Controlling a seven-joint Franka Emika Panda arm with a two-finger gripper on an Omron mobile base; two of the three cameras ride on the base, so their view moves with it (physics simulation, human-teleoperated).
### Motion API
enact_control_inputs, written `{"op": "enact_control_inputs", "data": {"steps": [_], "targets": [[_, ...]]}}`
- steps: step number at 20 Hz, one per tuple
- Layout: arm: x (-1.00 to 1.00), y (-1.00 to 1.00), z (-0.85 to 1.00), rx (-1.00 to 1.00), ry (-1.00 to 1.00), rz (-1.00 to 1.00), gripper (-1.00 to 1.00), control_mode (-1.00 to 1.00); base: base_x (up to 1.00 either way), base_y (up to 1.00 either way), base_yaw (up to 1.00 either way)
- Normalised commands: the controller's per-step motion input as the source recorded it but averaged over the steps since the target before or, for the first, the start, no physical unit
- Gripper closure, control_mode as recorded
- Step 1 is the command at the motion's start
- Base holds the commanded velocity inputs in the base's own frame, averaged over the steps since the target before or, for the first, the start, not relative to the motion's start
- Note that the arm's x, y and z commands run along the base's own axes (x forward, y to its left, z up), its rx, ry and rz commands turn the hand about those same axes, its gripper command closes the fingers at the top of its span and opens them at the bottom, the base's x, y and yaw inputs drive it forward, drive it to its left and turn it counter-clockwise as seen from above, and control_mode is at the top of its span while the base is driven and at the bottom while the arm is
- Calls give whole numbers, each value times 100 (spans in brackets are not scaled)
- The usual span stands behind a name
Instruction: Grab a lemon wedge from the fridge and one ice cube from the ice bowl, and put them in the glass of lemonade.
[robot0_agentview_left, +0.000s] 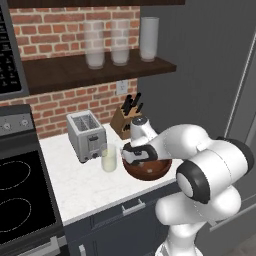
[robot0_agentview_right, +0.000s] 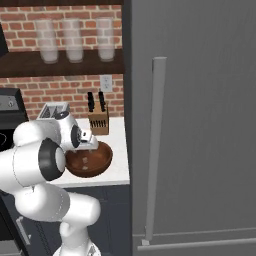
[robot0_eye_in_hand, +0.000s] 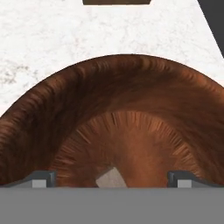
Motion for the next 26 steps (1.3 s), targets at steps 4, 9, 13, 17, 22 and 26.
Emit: {"op": "enact_control_inputs", "data": {"steps": [4,9,13,17,22,26], "targets": [[-7,0,-15,0,12,0,-100,-100,0,0,0],[-8,-1,-3,0,10,0,-100,-100,0,0,0],[0,-1,0,0,8,0,-100,-100,0,0,0],[0,0,0,0,1,0,-100,-100,0,0,0],[2,0,-22,0,0,0,-100,-100,0,0,0],[0,0,-30,0,0,0,-100,-100,0,0,0]]}}
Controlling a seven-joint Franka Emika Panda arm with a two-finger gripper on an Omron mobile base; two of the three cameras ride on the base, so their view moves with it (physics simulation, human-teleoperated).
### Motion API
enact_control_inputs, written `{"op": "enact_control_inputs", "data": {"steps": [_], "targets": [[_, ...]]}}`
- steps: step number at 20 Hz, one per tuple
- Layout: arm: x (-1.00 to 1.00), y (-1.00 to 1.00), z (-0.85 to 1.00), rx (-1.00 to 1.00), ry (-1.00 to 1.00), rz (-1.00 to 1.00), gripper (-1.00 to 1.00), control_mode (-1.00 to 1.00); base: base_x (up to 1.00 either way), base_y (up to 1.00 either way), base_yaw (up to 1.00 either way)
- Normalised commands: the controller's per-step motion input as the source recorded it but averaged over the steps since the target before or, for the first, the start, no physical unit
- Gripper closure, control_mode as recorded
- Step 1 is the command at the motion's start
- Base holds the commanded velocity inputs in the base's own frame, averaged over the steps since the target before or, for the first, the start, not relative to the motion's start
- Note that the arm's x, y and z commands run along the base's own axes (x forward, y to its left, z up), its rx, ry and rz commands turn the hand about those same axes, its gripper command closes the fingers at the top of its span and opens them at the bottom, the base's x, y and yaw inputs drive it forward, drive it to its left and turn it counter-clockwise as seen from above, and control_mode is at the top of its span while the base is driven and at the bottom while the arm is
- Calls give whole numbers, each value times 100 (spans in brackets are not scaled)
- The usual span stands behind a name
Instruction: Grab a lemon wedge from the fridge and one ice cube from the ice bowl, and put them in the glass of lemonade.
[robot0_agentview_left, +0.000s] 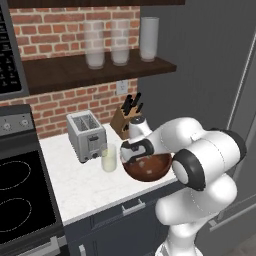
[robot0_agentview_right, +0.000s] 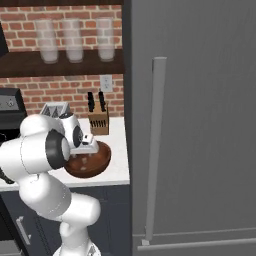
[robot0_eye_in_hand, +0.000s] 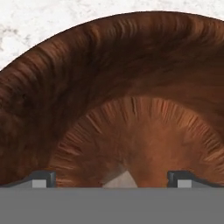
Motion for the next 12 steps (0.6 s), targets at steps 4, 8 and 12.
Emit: {"op": "enact_control_inputs", "data": {"steps": [4,8,12], "targets": [[-16,0,-3,0,-1,0,-100,-100,0,0,0],[-18,-6,0,0,-5,0,-100,-100,0,0,0],[-11,-9,0,0,-4,0,-100,-100,0,0,0]]}}
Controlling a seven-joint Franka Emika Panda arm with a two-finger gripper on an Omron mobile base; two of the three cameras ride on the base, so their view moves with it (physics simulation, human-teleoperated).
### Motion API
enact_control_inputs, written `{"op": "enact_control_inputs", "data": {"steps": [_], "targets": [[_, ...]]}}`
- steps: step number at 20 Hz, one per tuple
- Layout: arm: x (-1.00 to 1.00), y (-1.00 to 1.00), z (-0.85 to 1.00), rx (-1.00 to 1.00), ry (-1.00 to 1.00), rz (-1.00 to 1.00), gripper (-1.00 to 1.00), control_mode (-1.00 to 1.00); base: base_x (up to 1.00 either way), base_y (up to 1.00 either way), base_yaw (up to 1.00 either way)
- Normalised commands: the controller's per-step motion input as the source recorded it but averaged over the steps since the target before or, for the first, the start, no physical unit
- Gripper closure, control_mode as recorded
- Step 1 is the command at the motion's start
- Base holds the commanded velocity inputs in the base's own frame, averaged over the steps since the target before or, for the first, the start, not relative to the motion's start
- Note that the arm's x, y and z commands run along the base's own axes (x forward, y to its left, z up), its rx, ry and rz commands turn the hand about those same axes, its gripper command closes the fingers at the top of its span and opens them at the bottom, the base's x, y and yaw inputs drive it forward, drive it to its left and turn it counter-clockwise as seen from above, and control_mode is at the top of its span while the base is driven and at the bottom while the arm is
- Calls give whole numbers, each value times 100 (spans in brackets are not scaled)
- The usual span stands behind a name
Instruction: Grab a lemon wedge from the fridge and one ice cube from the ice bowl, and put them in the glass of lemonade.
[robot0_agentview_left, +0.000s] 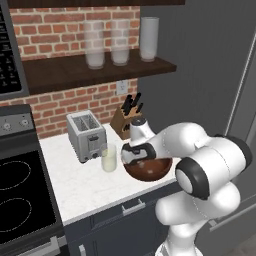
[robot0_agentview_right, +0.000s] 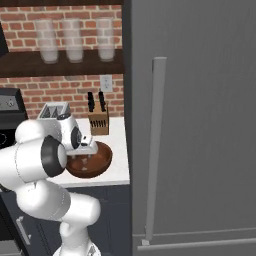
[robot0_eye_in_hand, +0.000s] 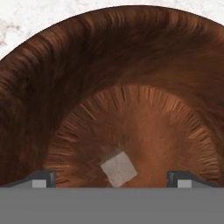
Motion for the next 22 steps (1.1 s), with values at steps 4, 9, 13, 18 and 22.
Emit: {"op": "enact_control_inputs", "data": {"steps": [4,9,13,18,22], "targets": [[0,-17,1,0,0,0,-100,-100,0,0,0],[0,-19,0,0,0,0,-100,-100,0,0,0],[0,-6,0,0,0,0,-100,-100,0,0,0],[0,0,0,0,0,0,-100,-100,0,0,0],[0,0,-29,0,0,0,-100,-100,0,0,0]]}}
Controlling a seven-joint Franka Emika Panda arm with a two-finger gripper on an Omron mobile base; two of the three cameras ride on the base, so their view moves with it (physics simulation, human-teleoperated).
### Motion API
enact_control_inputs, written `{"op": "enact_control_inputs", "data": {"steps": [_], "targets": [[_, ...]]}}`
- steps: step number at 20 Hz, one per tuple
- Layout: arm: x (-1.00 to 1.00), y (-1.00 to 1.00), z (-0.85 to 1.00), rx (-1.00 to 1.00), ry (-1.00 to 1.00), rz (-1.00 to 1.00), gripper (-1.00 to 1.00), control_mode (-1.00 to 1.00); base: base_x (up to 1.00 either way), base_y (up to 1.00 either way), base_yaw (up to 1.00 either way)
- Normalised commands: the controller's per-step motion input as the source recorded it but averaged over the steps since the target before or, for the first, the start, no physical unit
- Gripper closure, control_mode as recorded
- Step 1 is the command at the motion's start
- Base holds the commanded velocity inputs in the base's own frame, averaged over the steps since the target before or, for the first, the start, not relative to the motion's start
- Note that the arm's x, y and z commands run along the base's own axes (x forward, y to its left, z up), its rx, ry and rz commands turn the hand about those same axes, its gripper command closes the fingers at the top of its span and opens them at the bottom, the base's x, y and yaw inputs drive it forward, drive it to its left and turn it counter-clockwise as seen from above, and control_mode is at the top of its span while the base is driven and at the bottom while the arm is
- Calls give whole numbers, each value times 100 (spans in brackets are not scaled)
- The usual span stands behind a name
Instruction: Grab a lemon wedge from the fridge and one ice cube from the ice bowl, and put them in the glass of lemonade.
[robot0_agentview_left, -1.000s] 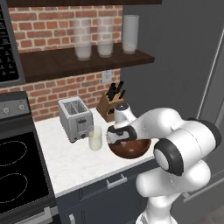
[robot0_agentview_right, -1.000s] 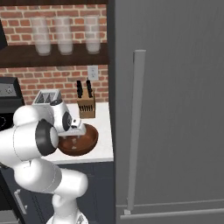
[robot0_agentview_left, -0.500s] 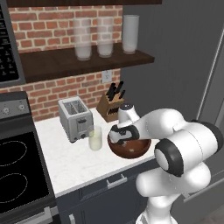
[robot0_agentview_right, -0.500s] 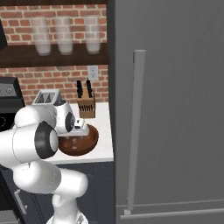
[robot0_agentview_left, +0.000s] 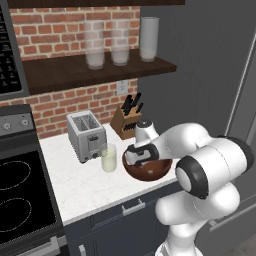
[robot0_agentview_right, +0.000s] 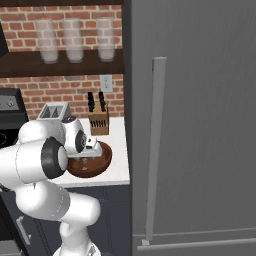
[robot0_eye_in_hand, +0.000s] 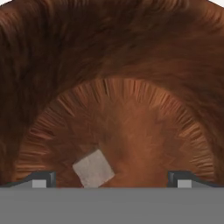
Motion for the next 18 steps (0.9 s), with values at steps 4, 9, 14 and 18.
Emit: {"op": "enact_control_inputs", "data": {"steps": [4,9,14,18], "targets": [[0,-1,-37,0,0,0,-100,-100,0,0,0],[-3,0,-24,0,0,0,-100,-100,0,0,0],[-3,0,-2,0,0,0,-100,-100,0,0,0],[0,0,0,0,0,0,-100,-100,0,0,0]]}}
